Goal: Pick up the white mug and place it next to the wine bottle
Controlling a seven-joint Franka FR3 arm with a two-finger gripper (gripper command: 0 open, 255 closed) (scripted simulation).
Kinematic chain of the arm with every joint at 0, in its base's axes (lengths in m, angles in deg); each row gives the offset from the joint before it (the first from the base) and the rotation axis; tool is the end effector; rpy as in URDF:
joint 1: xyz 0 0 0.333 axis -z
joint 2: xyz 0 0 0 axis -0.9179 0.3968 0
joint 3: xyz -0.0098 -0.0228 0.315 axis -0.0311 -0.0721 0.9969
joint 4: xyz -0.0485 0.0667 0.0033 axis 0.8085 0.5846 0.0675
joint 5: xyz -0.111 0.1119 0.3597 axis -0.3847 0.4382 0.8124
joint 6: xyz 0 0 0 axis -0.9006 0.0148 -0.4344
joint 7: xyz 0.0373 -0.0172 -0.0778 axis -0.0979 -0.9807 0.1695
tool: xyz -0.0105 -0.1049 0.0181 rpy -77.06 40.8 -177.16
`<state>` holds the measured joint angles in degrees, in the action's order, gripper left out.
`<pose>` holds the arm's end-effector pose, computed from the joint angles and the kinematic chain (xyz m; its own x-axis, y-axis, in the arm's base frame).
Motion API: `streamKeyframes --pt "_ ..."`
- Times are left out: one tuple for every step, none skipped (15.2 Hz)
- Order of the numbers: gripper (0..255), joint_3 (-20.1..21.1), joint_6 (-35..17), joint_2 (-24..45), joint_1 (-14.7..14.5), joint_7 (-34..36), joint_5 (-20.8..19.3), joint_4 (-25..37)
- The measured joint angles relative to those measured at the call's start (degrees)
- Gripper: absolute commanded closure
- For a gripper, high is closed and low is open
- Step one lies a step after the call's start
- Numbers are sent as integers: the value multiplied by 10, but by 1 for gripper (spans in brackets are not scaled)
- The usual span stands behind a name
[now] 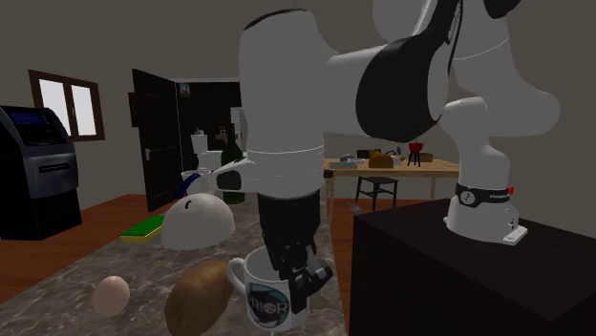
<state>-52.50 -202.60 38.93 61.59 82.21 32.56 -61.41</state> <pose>0.6462 0.1238 0.2281 0.9831 0.1543 -0.0980 0.1606 -0.9852 0.0598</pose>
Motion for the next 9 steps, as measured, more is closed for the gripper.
streamKeyframes --pt "255 1 5 -4 0 0 1 0" --pt "255 1 11 -7 1 -2 2 4" --pt "255 2 17 -13 1 -2 3 4" --pt "255 2 23 -17 1 -3 3 6" --pt "255 3 29 -23 2 -4 4 6" --pt "255 3 33 -29 2 -5 5 5" --pt "255 4 38 -33 2 -6 6 5" --pt "255 4 44 -38 2 -6 7 6" --pt "255 5 49 -43 3 -7 8 7"
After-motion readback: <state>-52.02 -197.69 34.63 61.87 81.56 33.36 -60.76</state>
